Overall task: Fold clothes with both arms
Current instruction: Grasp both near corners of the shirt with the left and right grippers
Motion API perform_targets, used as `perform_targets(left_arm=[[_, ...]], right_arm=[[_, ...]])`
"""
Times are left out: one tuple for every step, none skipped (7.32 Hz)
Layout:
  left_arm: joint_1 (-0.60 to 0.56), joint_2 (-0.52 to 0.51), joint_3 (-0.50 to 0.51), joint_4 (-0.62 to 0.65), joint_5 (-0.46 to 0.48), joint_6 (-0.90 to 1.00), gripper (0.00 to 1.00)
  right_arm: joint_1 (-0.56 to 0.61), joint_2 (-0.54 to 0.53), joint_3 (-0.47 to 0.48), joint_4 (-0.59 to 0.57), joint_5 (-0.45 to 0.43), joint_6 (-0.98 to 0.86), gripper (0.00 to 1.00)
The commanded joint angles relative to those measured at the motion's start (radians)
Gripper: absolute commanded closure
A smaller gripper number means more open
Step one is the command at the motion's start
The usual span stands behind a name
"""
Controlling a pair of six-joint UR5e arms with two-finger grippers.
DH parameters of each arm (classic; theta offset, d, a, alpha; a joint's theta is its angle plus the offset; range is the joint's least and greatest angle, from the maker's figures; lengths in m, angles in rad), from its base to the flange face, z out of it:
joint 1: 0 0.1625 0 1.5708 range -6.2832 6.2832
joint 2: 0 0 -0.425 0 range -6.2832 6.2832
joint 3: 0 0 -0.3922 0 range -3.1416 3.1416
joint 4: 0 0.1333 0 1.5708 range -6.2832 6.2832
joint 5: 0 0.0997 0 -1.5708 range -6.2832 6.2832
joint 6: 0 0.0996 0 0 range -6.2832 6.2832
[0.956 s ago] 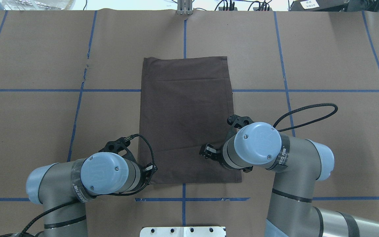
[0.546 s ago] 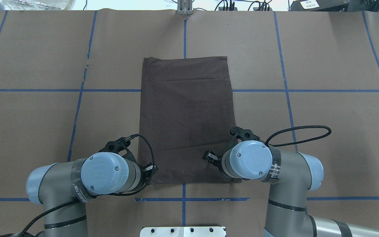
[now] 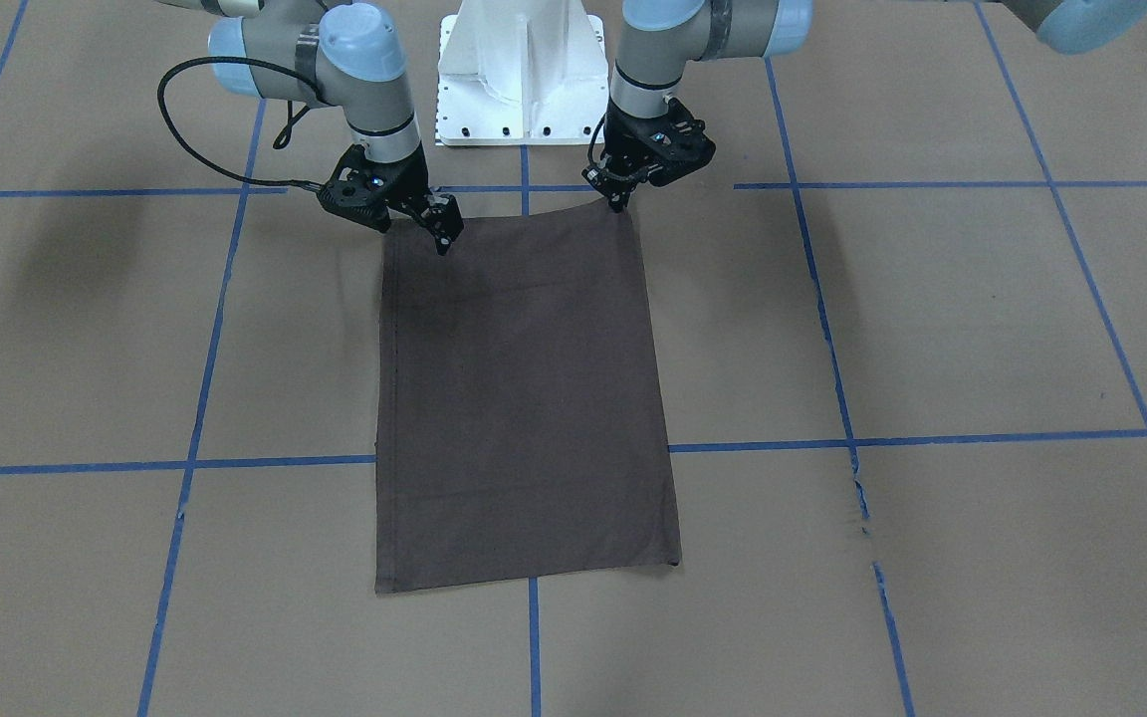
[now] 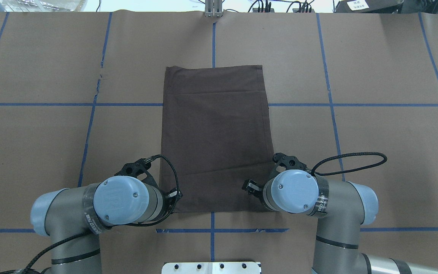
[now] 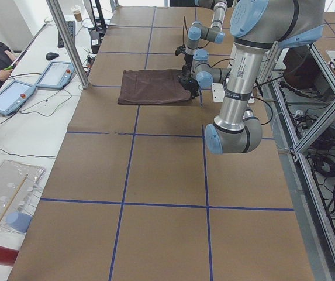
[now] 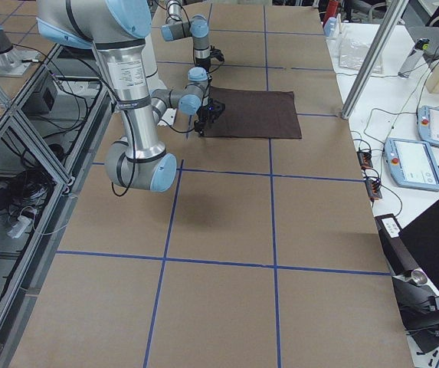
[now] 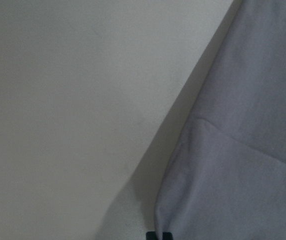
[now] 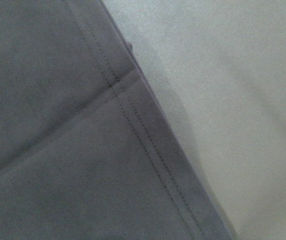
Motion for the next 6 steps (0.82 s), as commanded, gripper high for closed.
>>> perform_targets(left_arm=[[0.000, -0.002, -0.002, 0.000, 0.002, 0.000, 1.00], [0.000, 0.000, -0.002, 0.000, 0.002, 0.000, 1.00], [0.000, 0.000, -0.003, 0.000, 0.002, 0.000, 1.00], [-0.002, 0.000, -0.003, 0.000, 0.002, 0.000, 1.00], [-0.002, 0.000, -0.003, 0.000, 0.002, 0.000, 1.00], [-0.002, 0.000, -0.003, 0.000, 0.002, 0.000, 1.00]], right_arm=[[-0.006, -0.003, -0.001, 0.000, 0.001, 0.000, 0.00], [-0.010, -0.002, -0.001, 0.000, -0.001, 0.000, 0.04], [-0.010, 0.000, -0.001, -0.002, -0.001, 0.000, 0.27], [-0.010, 0.000, -0.001, -0.002, -0.001, 0.000, 0.53], [-0.010, 0.003, -0.001, -0.002, 0.001, 0.000, 0.71], [-0.013, 0.005, -0.003, -0.003, 0.001, 0.000, 0.81]])
